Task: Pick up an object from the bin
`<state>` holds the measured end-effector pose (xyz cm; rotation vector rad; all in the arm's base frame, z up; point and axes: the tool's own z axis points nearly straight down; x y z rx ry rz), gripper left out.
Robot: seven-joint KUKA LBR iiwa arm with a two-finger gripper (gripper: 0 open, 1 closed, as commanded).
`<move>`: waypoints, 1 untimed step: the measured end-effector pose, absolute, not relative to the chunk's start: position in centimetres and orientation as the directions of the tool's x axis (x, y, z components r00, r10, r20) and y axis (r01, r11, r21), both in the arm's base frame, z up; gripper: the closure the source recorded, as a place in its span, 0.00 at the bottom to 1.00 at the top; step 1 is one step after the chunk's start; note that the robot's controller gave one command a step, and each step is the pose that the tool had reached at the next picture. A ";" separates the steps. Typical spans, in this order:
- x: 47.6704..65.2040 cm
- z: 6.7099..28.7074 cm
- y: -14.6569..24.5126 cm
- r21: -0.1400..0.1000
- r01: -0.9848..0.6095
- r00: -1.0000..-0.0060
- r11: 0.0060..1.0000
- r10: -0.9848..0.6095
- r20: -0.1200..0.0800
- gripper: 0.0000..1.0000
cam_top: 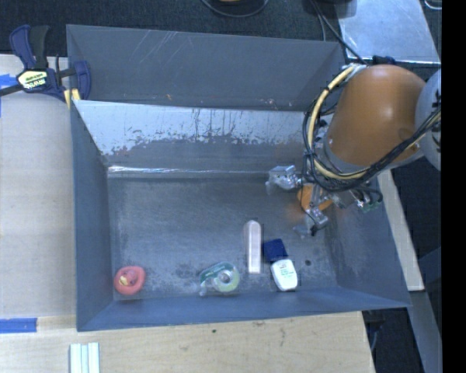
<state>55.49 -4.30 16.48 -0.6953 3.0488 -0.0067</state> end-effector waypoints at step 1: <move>52.3 9.8 1.9 0.004 -0.339 -0.941 0.941 -0.339 0.000 0.00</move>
Offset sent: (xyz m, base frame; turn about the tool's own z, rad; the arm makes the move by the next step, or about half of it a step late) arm -0.0267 0.0411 -0.0948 -0.4870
